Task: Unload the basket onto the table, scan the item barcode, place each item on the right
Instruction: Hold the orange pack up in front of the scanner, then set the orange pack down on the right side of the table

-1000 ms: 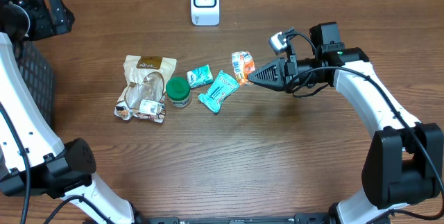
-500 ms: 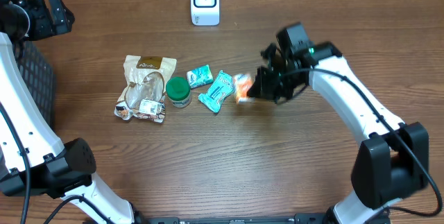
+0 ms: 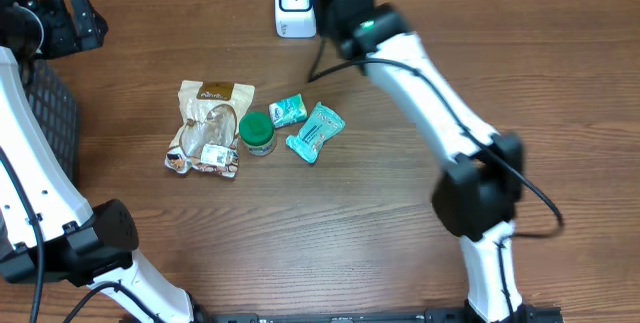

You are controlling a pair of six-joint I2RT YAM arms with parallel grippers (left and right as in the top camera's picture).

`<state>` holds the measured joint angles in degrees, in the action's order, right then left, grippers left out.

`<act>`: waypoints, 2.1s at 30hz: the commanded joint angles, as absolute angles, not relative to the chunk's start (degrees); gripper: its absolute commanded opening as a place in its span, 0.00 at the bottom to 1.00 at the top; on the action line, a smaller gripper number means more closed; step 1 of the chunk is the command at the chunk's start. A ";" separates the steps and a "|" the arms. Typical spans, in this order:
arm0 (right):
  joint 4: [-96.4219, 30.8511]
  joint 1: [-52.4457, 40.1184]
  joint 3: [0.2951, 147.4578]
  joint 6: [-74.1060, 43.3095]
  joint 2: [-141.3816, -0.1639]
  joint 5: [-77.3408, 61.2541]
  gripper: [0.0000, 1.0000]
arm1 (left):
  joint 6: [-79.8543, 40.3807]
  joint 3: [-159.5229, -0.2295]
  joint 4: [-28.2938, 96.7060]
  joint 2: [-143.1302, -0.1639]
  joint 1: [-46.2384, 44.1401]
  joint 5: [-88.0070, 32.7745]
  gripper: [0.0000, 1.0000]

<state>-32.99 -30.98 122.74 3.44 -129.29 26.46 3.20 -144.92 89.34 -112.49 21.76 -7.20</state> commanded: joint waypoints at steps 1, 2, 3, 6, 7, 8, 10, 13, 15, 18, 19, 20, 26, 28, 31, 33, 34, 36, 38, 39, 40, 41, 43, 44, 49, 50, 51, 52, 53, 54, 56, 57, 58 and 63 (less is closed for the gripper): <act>-22.85 -32.80 123.39 21.30 -134.15 35.35 0.04 | 3.88 -146.08 89.34 -111.26 21.74 -7.05 1.00; -17.98 -32.88 123.39 25.26 -135.85 35.97 0.04 | 3.88 -146.08 89.34 -111.26 21.74 -7.05 1.00; -14.33 -32.88 123.37 28.82 -137.21 36.16 0.04 | 3.88 -146.08 89.34 -111.26 21.74 -7.05 1.00; -6.02 -32.86 123.37 37.69 -141.56 36.38 0.04 | 3.88 -146.08 89.32 -111.26 21.74 -7.05 1.00; -4.16 -32.73 123.35 39.81 -142.74 36.38 0.04 | 3.88 -146.08 89.34 -111.26 21.74 -7.05 1.00; -1.67 -32.69 123.35 43.22 -144.35 36.38 0.04 | 3.88 -146.08 89.34 -111.26 21.74 -7.05 1.00; 0.23 -32.67 123.33 48.29 -146.21 36.36 0.04 | 3.88 -146.08 89.34 -111.26 21.74 -7.05 1.00; 1.85 -32.75 123.33 51.09 -147.76 36.40 0.04 | 3.88 -146.08 89.34 -111.26 21.63 -7.05 1.00; 2.37 -32.84 123.35 51.07 -148.00 36.38 0.04 | 3.88 -146.08 89.34 -111.26 21.58 -7.05 1.00; 2.81 -32.84 123.35 51.09 -148.00 36.42 0.04 | 3.88 -146.08 89.32 -111.26 21.58 -7.05 1.00; 2.76 -32.84 123.35 51.07 -148.00 36.42 0.04 | 3.88 -146.08 89.34 -111.26 21.58 -7.05 1.00; 2.61 -32.84 123.35 51.07 -148.00 36.42 0.04 | 3.88 -146.08 89.34 -111.26 21.58 -7.05 1.00; 2.63 -32.95 123.35 50.83 -147.98 36.40 0.04 | 3.88 -146.08 89.32 -111.26 21.50 -7.05 1.00; 2.70 -32.95 123.35 49.19 -147.96 36.42 0.04 | 3.88 -146.08 89.34 -111.26 21.50 -7.05 1.00; 2.00 -32.95 123.35 44.69 -146.61 36.36 0.04 | 3.88 -146.08 89.34 -111.26 21.50 -7.05 1.00; -0.36 -32.93 123.35 41.67 -144.44 34.81 0.04 | 3.88 -146.08 89.34 -111.26 21.50 -7.05 1.00; -1.78 -32.88 123.35 40.77 -143.44 33.98 0.04 | 3.88 -146.08 89.34 -111.26 21.50 -7.05 0.99; -5.45 -32.77 123.35 36.18 -140.35 32.88 0.04 | 3.88 -146.08 89.34 -111.26 21.45 -7.05 1.00; -13.02 -32.77 123.35 27.99 -135.39 31.92 0.04 | 3.88 -146.08 89.34 -111.26 21.45 -7.05 1.00; -17.21 -32.77 123.35 24.77 -133.03 30.17 0.04 | 3.86 -146.08 89.32 -111.26 21.37 -7.05 1.00; -21.12 -32.77 123.35 21.41 -130.85 28.51 0.04 | 3.88 -146.08 89.32 -111.26 21.37 -7.05 1.00; -27.29 -32.64 123.35 15.38 -127.42 26.63 0.04 | 3.88 -146.08 89.34 -111.26 21.37 -7.05 1.00; -35.99 -32.01 123.35 5.39 -122.65 24.27 0.04 | 3.88 -146.08 89.32 -111.26 21.37 -7.05 1.00; -38.57 -31.73 123.35 2.98 -121.51 23.22 0.04 | 3.88 -146.08 89.34 -111.26 21.37 -7.05 1.00; -67.05 -25.80 123.35 -11.14 -112.27 10.70 0.04 | 3.88 -146.08 89.34 -111.26 21.34 -7.05 1.00; -73.87 -22.98 123.35 -14.94 -111.96 9.10 0.04 | 3.88 -146.08 89.34 -111.26 21.34 -7.05 1.00; -75.85 -21.87 123.33 -15.99 -111.98 8.38 0.04 | 3.86 -146.08 89.34 -111.26 21.34 -7.05 1.00; -78.02 -20.14 122.87 -17.15 -112.27 6.79 0.04 | 3.88 -146.08 89.34 -111.26 21.34 -7.05 1.00; -79.99 -16.62 120.70 -17.41 -112.44 2.02 0.04 | 3.88 -146.08 89.34 -111.26 21.34 -7.05 1.00; -80.07 -15.03 119.24 -17.41 -112.46 0.01 0.04 | 3.88 -146.08 89.34 -111.26 21.34 -7.05 1.00; -78.56 -10.74 113.86 -17.43 -112.53 -4.36 0.04 | 3.88 -146.08 89.34 -111.26 21.34 -7.05 1.00; -77.10 -9.19 110.96 -17.43 -112.53 -5.93 0.04 | 3.88 -146.08 89.34 -111.26 21.34 -7.05 1.00; -75.57 -8.12 108.53 -17.41 -112.53 -7.35 0.04 | 3.88 -146.08 89.34 -111.26 21.34 -7.05 1.00; -64.93 -3.77 93.80 -17.39 -112.53 -14.13 0.04 | 3.88 -146.08 89.34 -111.26 21.34 -7.05 1.00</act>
